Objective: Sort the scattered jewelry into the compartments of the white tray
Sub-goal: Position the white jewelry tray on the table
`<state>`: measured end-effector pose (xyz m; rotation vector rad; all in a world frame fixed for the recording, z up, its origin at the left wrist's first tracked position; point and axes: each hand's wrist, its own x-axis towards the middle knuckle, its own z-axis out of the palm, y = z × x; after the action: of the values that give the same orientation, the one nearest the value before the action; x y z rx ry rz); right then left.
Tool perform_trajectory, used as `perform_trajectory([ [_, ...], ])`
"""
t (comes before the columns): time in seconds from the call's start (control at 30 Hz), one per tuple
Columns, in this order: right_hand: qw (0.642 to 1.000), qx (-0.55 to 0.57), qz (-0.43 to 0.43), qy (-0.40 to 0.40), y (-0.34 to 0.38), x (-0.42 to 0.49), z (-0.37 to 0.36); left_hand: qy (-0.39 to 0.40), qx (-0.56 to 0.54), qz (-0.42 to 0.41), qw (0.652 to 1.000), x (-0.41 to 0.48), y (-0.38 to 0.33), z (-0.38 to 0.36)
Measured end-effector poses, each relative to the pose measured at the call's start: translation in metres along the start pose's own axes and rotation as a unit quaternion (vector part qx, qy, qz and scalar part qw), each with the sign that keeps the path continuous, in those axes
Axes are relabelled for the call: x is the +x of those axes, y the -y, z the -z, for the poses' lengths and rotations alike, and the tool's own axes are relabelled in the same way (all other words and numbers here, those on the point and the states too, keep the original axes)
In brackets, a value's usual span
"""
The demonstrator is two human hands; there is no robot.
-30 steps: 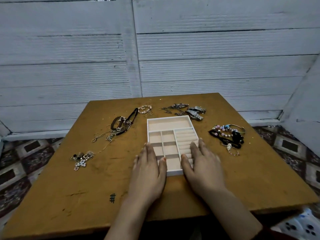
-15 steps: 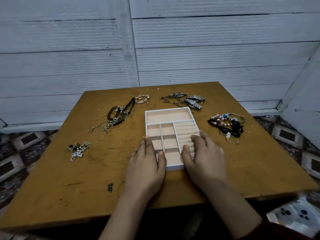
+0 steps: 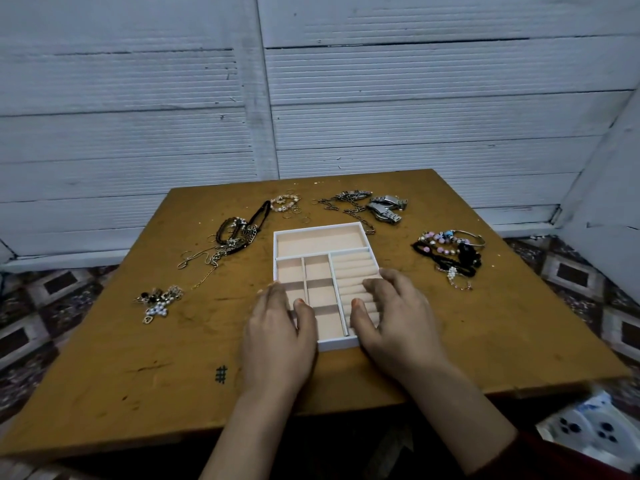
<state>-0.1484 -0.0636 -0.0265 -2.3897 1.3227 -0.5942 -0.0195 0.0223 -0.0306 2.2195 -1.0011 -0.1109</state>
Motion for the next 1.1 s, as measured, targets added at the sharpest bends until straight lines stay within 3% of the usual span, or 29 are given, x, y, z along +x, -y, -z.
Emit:
perform_trajectory([
  [0.3, 0.999, -0.012, 0.027, -0.030, -0.001, 0.003, -0.004, -0.031, -0.025, -0.007, 0.999, 0.000, 0.002, -0.004],
  [0.5, 0.996, -0.050, 0.055, -0.055, 0.002, 0.002, -0.001, -0.080, -0.037, -0.123, 0.988, -0.001, 0.004, -0.004],
  [0.63, 0.993, -0.012, 0.096, -0.064, 0.017, 0.004, 0.001, -0.115, -0.113, -0.206, 0.965, 0.003, 0.006, -0.001],
  [0.8, 0.980, 0.061, 0.183, -0.055, 0.055, 0.016, -0.001, -0.136, -0.167, -0.240, 0.947, 0.013, 0.015, 0.017],
  [0.93, 0.963, 0.195, 0.186, -0.025, 0.079, 0.026, -0.011, -0.166, -0.136, -0.219, 0.952, 0.032, 0.047, 0.041],
  [1.1, 0.964, 0.155, 0.212, 0.031, 0.112, 0.040, -0.029, -0.199, -0.135, -0.114, 0.964, 0.059, 0.088, 0.063],
])
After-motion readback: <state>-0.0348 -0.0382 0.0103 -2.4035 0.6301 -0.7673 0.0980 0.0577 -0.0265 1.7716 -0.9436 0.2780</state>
